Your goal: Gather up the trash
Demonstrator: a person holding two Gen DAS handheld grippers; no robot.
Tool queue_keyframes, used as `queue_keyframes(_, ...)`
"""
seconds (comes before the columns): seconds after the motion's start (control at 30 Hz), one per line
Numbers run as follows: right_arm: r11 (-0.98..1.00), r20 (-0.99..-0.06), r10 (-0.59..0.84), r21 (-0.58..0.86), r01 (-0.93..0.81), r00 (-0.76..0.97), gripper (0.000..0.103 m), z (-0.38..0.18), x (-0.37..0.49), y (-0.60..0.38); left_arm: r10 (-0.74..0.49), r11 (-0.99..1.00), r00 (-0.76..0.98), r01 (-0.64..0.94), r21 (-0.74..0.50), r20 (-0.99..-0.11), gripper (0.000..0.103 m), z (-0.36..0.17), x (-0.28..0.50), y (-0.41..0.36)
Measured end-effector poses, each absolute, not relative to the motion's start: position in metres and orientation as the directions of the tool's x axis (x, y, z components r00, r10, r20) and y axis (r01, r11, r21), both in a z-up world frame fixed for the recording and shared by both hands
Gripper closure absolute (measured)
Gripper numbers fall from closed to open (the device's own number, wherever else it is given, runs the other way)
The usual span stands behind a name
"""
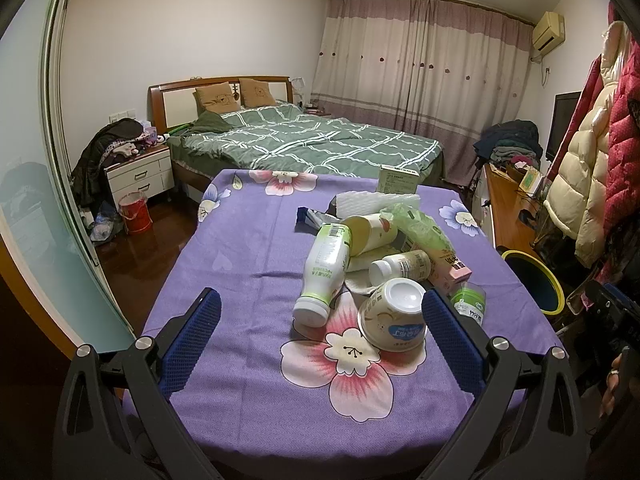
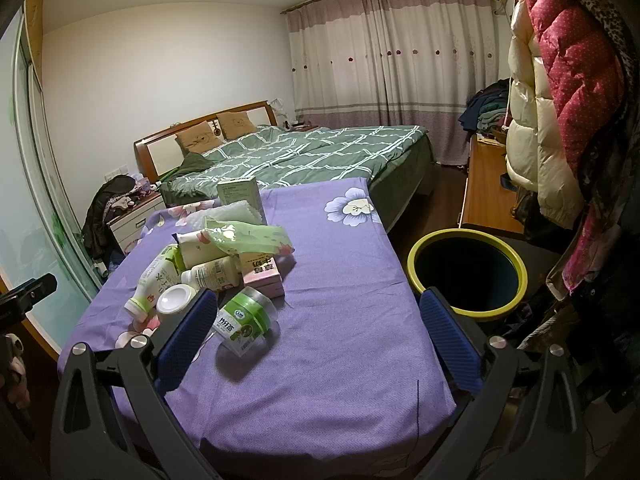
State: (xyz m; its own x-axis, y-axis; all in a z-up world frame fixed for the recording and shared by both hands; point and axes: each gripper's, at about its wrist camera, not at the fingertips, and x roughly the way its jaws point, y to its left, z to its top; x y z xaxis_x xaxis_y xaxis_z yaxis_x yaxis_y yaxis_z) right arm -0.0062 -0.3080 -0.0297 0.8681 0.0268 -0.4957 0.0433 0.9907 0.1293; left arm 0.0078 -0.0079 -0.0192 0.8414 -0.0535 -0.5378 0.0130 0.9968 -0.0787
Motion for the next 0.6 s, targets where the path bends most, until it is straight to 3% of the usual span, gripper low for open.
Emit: queue_keyframes(0.6, 0.991, -0.523, 0.061, 0.133, 0.011, 0.85, 0.006, -0.038, 0.016, -0.299, -0.044, 0.997, 0.829, 0.004, -0.073, -0.557, 0.004, -0.03, 0.019, -0.007)
